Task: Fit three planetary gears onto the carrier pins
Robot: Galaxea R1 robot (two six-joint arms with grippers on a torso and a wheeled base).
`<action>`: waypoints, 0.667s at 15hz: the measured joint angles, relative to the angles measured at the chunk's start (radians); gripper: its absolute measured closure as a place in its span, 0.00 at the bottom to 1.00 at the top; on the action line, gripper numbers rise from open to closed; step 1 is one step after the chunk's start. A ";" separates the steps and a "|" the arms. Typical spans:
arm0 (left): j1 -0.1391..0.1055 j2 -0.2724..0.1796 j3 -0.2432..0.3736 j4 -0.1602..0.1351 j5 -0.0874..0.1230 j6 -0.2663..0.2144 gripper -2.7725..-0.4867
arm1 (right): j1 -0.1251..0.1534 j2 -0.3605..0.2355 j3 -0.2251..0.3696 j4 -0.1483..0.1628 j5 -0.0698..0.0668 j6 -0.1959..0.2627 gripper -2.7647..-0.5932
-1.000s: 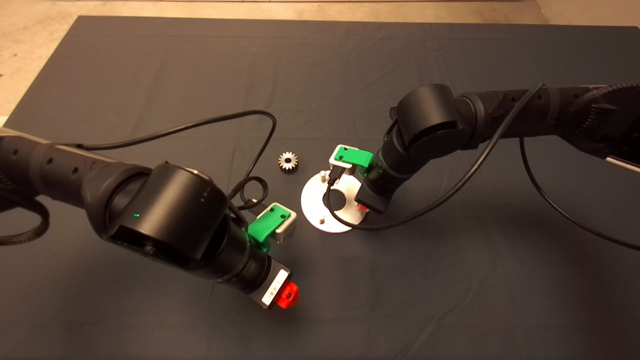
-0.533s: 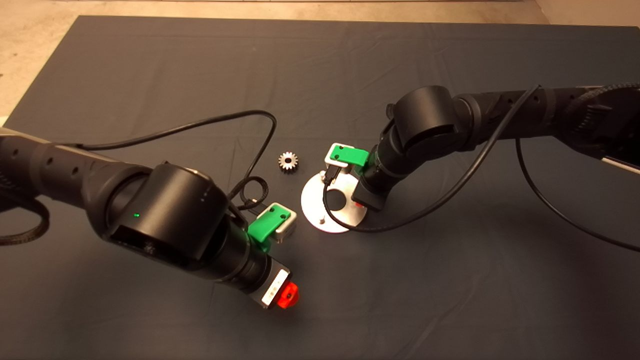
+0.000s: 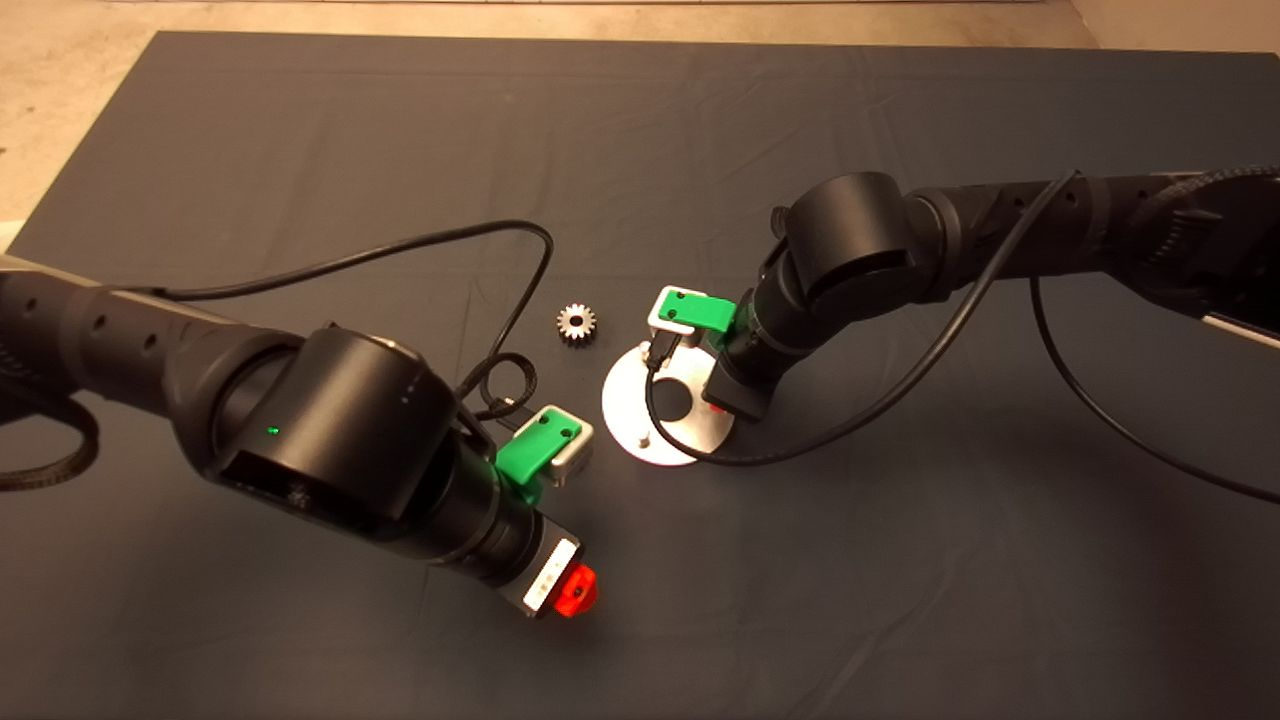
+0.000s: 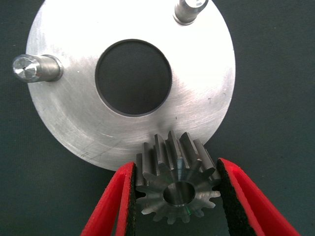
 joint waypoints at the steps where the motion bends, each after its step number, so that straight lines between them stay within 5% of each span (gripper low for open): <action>1: 0.000 0.000 0.000 0.000 0.000 0.000 0.01 | 0.000 0.000 0.000 -0.008 -0.004 -0.004 0.81; 4: 0.000 0.000 0.000 0.000 0.000 0.000 0.01 | 0.000 0.000 0.000 -0.012 -0.010 -0.023 0.81; 7: 0.000 0.000 0.000 0.000 0.000 0.000 0.01 | 0.000 0.000 0.000 -0.012 -0.031 -0.025 0.81; 10: 0.000 0.000 0.000 0.000 0.000 0.000 0.01 | 0.000 0.000 0.001 -0.012 -0.034 -0.025 0.81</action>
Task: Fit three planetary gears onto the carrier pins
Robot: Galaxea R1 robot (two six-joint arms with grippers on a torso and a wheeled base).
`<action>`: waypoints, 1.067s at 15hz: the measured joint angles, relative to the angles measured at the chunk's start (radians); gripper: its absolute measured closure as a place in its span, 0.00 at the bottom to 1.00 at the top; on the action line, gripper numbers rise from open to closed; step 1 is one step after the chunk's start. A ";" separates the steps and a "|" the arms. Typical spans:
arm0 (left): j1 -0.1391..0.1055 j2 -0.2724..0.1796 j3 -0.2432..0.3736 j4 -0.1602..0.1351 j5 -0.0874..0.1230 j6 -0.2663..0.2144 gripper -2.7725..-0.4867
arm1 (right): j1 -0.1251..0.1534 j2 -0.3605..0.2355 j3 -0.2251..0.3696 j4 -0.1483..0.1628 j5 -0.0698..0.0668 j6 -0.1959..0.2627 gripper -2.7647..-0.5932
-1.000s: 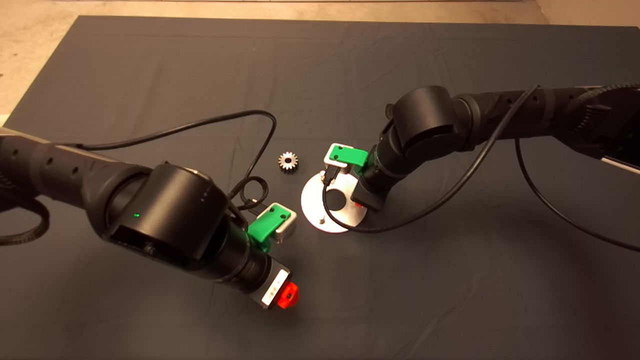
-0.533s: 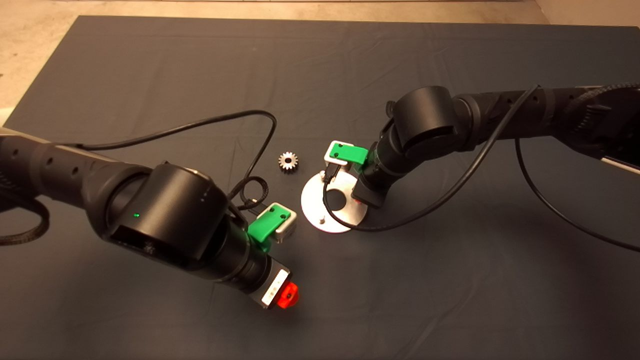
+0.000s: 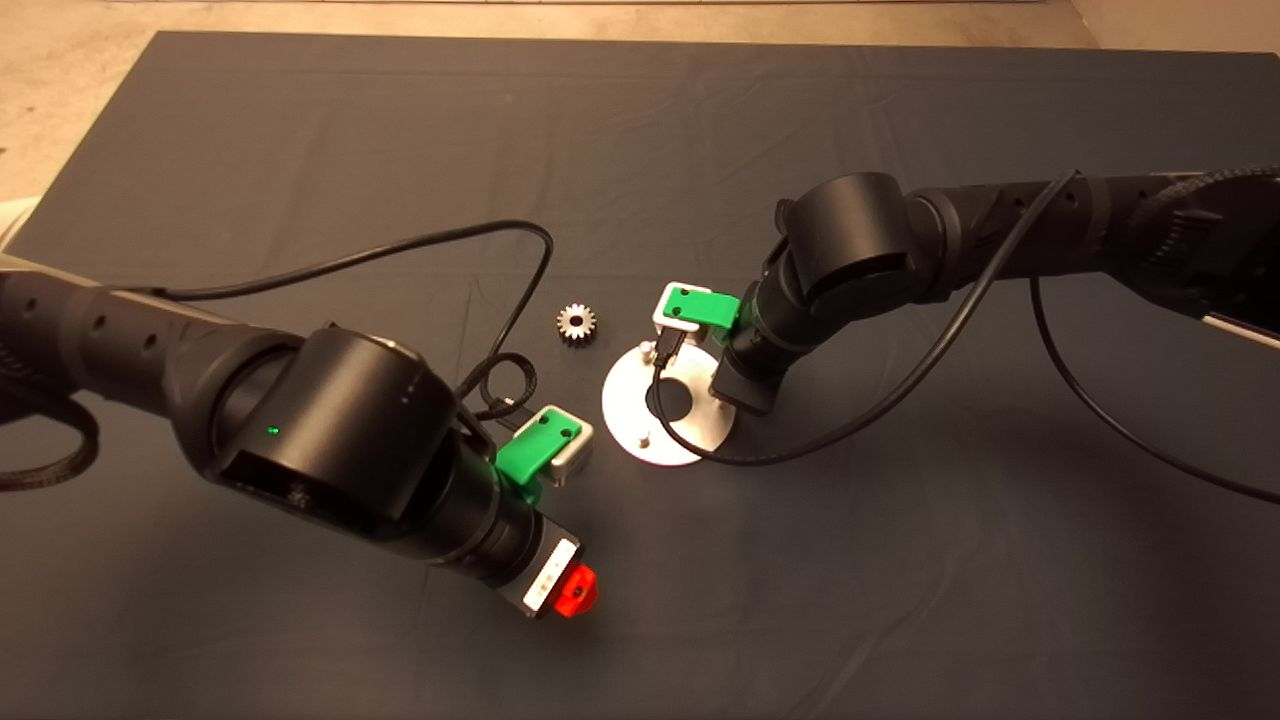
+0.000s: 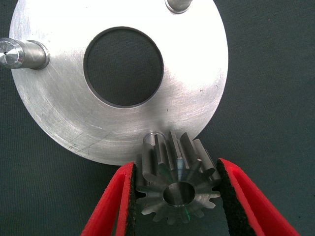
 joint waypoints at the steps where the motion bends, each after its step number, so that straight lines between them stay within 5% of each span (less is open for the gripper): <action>1: 0.000 0.000 0.000 0.000 0.000 0.000 0.01 | 0.000 0.000 0.000 0.000 0.000 0.000 0.81; 16: 0.000 0.000 0.000 0.000 0.000 0.000 0.01 | -0.006 0.020 0.001 0.000 -0.002 0.000 0.82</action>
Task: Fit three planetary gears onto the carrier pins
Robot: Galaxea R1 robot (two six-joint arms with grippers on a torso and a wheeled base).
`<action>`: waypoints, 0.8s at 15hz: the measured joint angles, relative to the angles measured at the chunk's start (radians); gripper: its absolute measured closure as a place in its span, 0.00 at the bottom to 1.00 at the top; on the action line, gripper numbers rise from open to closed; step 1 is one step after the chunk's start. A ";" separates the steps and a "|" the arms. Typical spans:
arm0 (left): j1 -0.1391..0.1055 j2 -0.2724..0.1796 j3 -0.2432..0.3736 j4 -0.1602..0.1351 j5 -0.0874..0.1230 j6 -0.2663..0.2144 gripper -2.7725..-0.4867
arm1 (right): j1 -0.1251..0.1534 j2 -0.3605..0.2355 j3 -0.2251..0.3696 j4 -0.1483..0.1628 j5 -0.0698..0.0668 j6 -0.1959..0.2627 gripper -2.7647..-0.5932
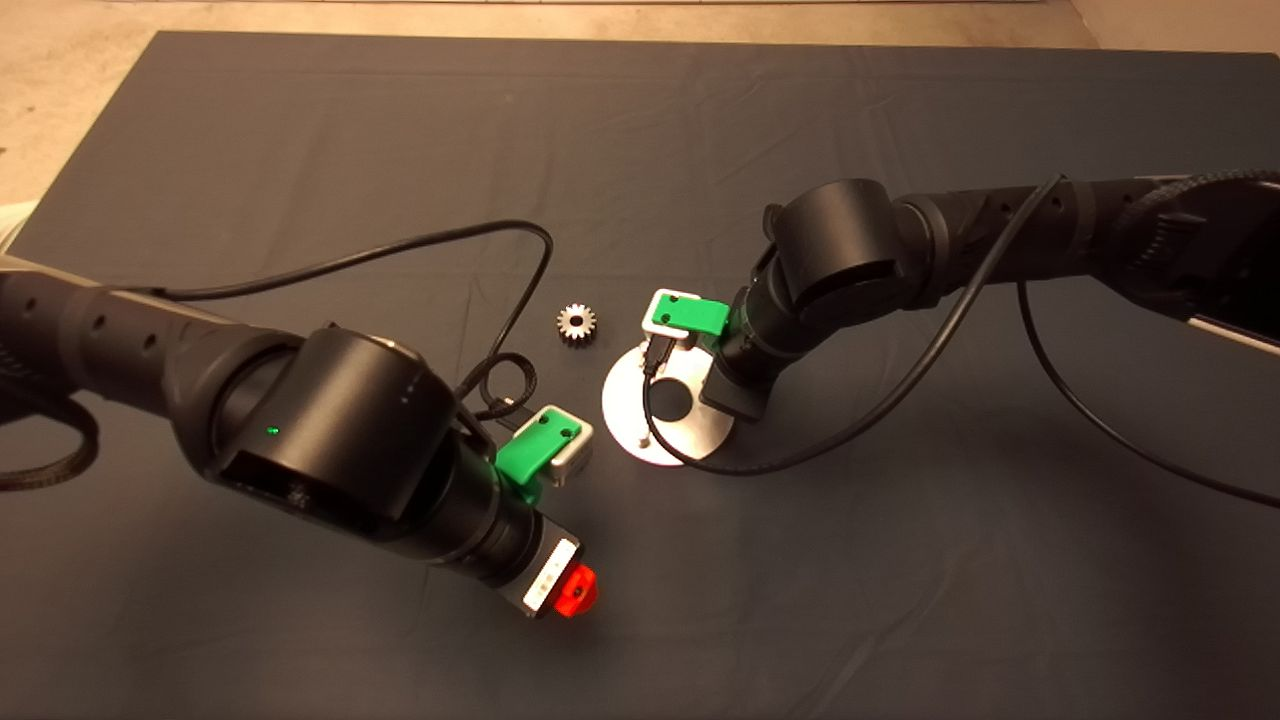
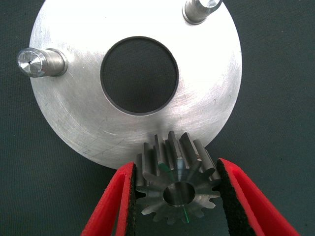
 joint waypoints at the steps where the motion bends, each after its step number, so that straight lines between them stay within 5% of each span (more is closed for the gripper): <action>1: 0.000 0.000 0.000 0.000 0.000 0.000 0.01 | 0.000 0.000 0.000 0.000 -0.002 0.000 0.81; 12: 0.000 0.000 0.000 0.000 0.000 0.000 0.01 | 0.000 0.000 0.000 0.000 -0.008 -0.001 0.82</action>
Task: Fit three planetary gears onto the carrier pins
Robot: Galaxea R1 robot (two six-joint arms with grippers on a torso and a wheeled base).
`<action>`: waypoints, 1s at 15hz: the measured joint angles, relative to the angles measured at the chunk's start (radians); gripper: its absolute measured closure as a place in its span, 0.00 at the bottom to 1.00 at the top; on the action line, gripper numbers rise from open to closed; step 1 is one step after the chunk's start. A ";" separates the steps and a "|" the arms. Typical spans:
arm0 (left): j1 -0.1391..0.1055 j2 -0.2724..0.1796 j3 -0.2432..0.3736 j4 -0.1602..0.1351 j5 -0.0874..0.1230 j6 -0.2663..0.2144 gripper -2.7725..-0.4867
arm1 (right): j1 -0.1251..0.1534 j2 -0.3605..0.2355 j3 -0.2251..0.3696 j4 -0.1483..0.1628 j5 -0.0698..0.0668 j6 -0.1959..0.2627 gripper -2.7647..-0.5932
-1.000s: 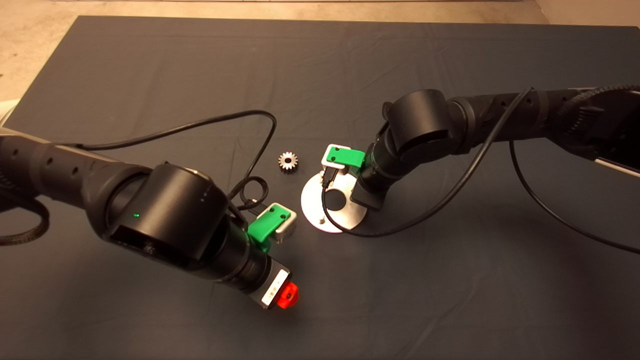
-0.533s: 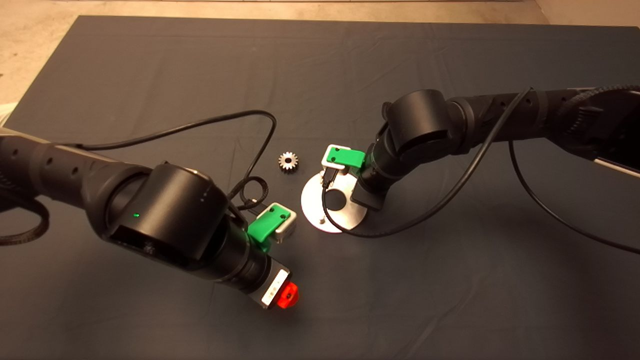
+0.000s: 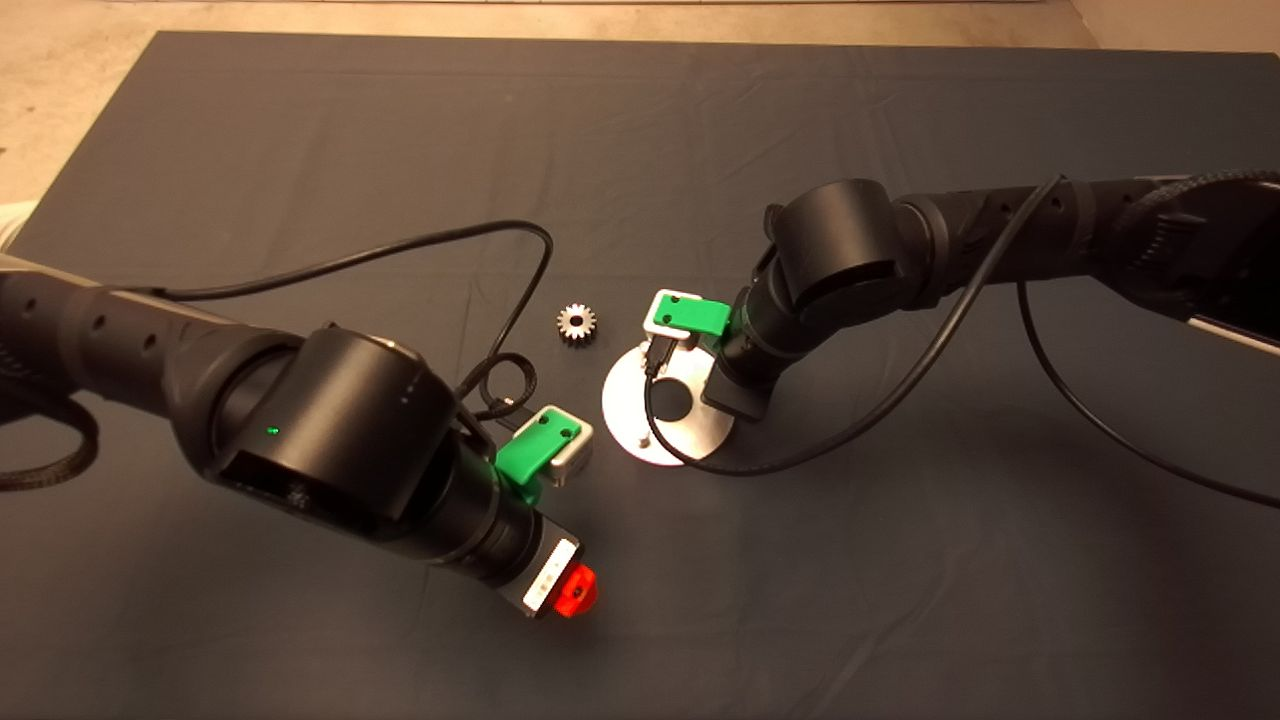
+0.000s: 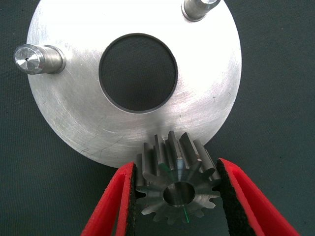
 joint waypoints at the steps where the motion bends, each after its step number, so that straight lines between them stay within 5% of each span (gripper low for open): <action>1: 0.000 0.000 0.000 0.000 0.000 0.000 0.01 | 0.000 0.000 0.000 0.000 0.000 0.000 0.81; 15: 0.000 -0.002 0.000 0.000 0.000 0.000 0.01 | -0.005 -0.001 0.002 0.016 -0.008 -0.021 0.82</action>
